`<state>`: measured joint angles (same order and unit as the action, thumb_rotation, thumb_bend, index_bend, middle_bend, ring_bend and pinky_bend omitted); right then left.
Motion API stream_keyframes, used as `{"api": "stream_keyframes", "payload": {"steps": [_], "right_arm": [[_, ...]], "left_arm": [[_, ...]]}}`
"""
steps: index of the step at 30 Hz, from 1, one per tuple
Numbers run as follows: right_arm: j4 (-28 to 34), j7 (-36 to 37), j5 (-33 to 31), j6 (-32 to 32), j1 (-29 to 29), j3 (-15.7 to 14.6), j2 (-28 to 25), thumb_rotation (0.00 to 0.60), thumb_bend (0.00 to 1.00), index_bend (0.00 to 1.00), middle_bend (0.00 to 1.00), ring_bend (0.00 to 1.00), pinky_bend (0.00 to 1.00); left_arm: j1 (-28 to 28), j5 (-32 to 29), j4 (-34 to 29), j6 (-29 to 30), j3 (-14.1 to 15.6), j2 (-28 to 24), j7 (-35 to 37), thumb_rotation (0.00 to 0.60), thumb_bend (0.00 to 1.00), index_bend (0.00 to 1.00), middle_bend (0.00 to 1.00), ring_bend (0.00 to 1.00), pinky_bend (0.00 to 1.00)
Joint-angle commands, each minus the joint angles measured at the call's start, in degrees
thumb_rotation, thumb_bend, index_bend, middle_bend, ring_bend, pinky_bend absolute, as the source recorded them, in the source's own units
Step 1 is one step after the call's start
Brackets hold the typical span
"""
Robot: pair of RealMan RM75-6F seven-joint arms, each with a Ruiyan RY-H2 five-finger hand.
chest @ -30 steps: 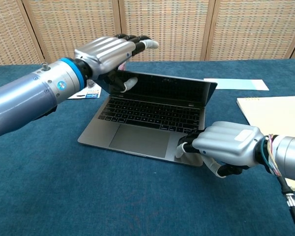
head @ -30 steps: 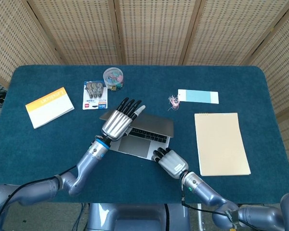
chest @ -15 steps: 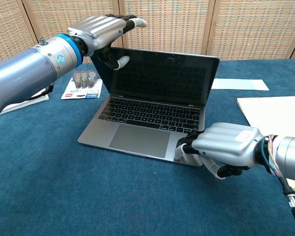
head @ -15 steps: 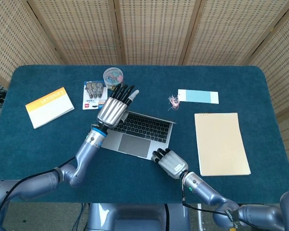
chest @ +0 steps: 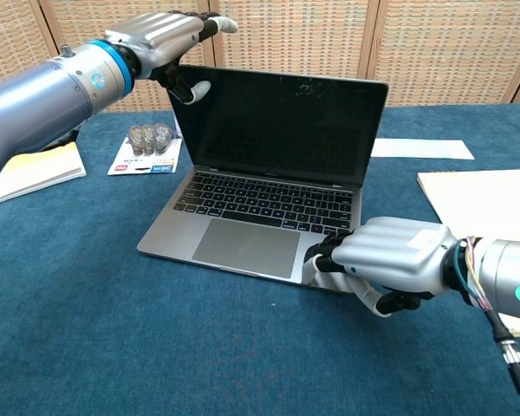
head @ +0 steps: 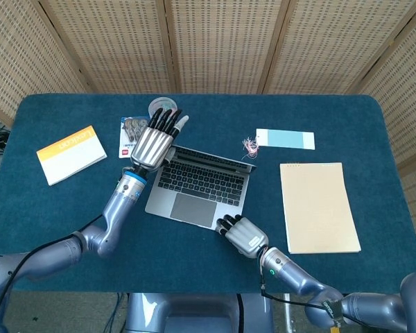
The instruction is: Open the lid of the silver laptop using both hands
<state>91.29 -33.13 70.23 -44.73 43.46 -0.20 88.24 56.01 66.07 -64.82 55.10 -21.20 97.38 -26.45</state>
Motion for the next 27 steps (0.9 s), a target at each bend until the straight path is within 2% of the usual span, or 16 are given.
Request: {"api": "stream_keyframes", "payload": {"steps": [1, 19, 27], "right_arm": [[0.1, 0.2, 0.1, 0.1, 0.2, -0.1, -0.2, 0.6, 1.0, 0.19, 0.2, 0.13, 0.25], [-0.8, 2.5, 0.9, 0.6, 0.8, -1.2, -1.1, 0.6, 1.0, 0.19, 0.2, 0.13, 0.25], [-0.6, 3.6, 1.1, 0.2, 0.9, -1.1, -1.6, 0.6, 1.0, 0.19, 0.2, 0.13, 0.25]], "left_arm": [[1.1, -0.6, 1.3, -0.6, -0.5, 0.1, 0.7, 0.6, 0.49, 0.0, 0.0, 0.0, 0.0], [5.5, -4.0, 9.8, -2.6, -1.1, 3.4, 0.1, 0.6, 0.49, 0.0, 0.0, 0.0, 0.0], [7.2, -5.9, 13.1, -2.5, -2.3, 4.5, -0.2, 0.6, 0.49, 0.0, 0.0, 0.0, 0.0]]}}
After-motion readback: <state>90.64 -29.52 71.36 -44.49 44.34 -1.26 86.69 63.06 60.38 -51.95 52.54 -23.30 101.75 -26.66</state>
